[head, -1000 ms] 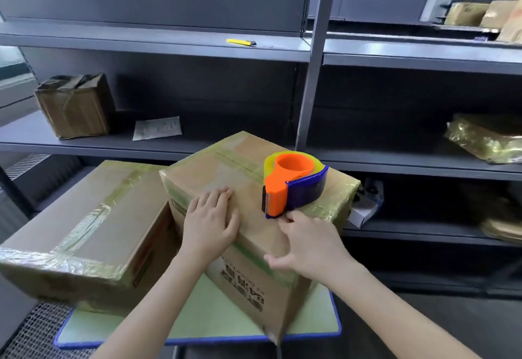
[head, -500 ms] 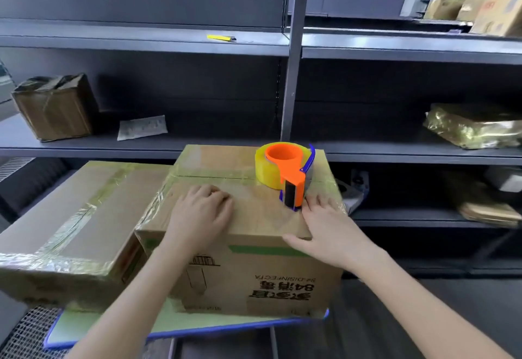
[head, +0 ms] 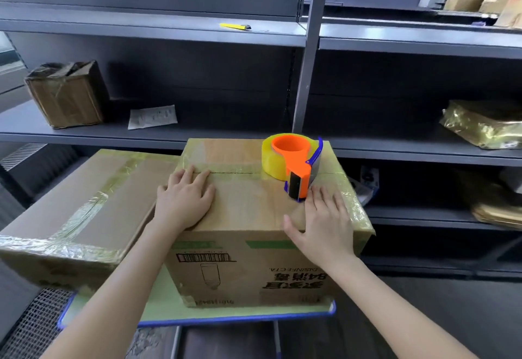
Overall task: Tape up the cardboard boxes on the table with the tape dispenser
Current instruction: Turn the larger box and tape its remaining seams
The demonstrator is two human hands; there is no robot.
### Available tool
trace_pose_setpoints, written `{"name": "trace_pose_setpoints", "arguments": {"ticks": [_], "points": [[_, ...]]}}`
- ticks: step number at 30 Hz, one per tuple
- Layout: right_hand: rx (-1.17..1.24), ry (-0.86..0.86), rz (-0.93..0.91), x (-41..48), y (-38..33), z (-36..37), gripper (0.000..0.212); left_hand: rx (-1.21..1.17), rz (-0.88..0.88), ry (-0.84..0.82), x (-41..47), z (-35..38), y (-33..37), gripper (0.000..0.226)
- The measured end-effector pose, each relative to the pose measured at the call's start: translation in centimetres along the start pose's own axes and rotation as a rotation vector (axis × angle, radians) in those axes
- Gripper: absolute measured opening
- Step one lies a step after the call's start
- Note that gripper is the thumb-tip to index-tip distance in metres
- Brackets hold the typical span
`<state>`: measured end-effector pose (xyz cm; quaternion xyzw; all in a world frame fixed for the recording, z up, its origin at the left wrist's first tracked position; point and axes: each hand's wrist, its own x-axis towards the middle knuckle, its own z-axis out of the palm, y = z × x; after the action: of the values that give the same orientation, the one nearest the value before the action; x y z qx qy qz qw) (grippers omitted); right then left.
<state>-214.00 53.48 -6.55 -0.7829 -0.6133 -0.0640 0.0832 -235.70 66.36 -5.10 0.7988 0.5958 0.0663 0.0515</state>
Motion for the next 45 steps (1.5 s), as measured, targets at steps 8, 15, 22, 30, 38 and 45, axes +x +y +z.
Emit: {"name": "trace_pose_setpoints", "arguments": {"ticks": [8, 15, 22, 30, 38, 45], "points": [[-0.093, -0.111, -0.308, 6.9, 5.3, -0.7, 0.101, 0.071, -0.117, -0.008, -6.0, 0.3, 3.2, 0.058], [0.012, -0.052, -0.025, 4.8, 1.4, -1.2, 0.064, -0.007, 0.236, 0.194, -3.4, -0.8, -3.9, 0.08], [0.032, -0.194, 0.09, 2.9, -4.5, -1.2, 0.072, -0.323, 0.428, 0.199, -1.3, 1.3, -4.8, 0.057], [0.237, -0.107, -0.01, 4.4, -1.7, -0.3, 0.062, -0.346, 0.246, 0.315, -3.9, 2.0, -1.4, 0.063], [0.382, -0.171, -0.178, 8.6, 5.0, -0.8, 0.064, -0.108, 0.022, 0.248, -7.9, 2.5, 8.5, 0.061], [0.314, -0.129, -0.115, 7.7, 4.6, -0.3, 0.045, 0.153, 0.536, 0.135, -5.8, 1.1, 2.5, 0.104]]}}
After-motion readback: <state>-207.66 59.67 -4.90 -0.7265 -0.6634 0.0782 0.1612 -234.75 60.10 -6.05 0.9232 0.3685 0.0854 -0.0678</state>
